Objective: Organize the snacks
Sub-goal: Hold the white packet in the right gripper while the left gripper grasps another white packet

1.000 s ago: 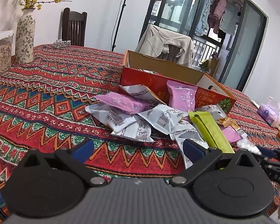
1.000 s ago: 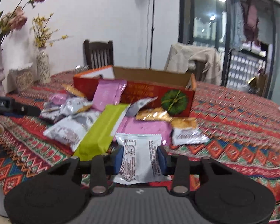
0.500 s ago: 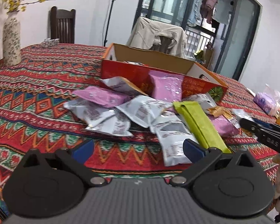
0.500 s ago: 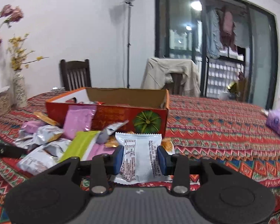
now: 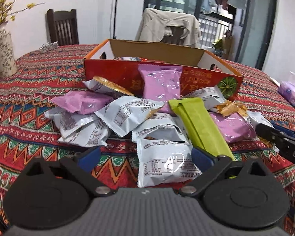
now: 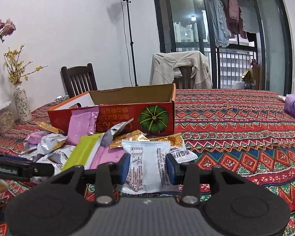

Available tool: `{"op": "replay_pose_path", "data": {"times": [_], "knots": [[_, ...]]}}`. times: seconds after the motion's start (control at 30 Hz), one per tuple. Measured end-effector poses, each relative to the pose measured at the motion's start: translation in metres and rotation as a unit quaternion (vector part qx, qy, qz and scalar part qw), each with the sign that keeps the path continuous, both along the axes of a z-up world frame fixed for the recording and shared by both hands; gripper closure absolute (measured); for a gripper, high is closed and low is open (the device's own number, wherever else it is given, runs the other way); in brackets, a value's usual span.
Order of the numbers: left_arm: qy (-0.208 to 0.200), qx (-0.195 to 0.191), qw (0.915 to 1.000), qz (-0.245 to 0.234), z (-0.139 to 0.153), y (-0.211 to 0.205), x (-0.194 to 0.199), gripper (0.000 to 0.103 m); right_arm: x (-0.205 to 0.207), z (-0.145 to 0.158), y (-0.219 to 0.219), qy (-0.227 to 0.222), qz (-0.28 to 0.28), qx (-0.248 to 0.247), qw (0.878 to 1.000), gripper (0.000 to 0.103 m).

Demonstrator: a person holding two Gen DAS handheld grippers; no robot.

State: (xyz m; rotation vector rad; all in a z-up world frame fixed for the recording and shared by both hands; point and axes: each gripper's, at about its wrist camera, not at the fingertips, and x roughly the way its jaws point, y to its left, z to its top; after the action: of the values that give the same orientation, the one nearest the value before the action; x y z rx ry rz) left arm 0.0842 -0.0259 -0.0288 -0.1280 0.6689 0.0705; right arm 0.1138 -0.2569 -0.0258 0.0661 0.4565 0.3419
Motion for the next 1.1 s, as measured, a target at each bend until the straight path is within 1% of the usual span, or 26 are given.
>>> {"op": "replay_pose_path", "data": {"times": [0.03,0.1,0.2,0.27,0.33,0.37,0.43,0.53,0.7,0.9,1.0,1.1], "knots": [[-0.001,-0.007,1.0,0.006,0.0,0.003,-0.001,0.007,0.0,0.0,-0.001,0.0,0.001,0.004,1.0,0.065],[-0.008,-0.009,0.9997,0.021,0.003,0.006,-0.004,0.013,0.001,0.0,-0.002,0.002,0.004,0.011,1.0,0.065],[-0.022,-0.018,0.999,0.035,0.007,0.012,-0.008,0.016,0.001,0.0,-0.003,0.004,0.008,0.019,1.0,0.065],[-0.019,-0.007,0.9991,0.038,0.007,0.014,-0.008,0.02,0.001,0.0,-0.004,0.004,0.009,0.022,1.0,0.065],[-0.018,-0.006,0.9992,0.035,0.006,0.014,-0.009,0.02,0.002,0.0,-0.004,0.004,0.009,0.024,1.0,0.065],[-0.016,0.0,0.9993,0.034,0.006,0.013,-0.009,0.021,0.002,0.0,-0.004,0.004,0.009,0.024,1.0,0.065],[-0.012,0.009,0.9994,0.033,0.004,0.012,-0.008,0.021,0.001,0.0,-0.004,0.004,0.008,0.023,1.0,0.065],[-0.01,0.0,0.9995,0.031,0.001,0.015,-0.007,0.021,0.001,0.0,-0.004,0.003,0.008,0.022,1.0,0.064],[-0.012,0.004,0.9996,0.025,-0.003,0.014,-0.008,0.021,0.001,0.0,-0.004,0.004,0.007,0.02,1.0,0.064],[-0.014,-0.003,0.9995,0.029,-0.001,0.016,-0.009,0.021,0.001,0.0,-0.003,0.004,0.007,0.019,1.0,0.064],[-0.027,-0.013,0.9994,0.016,0.005,0.013,-0.013,0.021,0.001,-0.001,-0.003,0.004,0.007,0.021,1.0,0.064],[-0.03,-0.004,0.9995,0.001,0.008,0.004,-0.014,0.019,0.001,-0.001,-0.004,0.004,0.008,0.023,1.0,0.064]]}}
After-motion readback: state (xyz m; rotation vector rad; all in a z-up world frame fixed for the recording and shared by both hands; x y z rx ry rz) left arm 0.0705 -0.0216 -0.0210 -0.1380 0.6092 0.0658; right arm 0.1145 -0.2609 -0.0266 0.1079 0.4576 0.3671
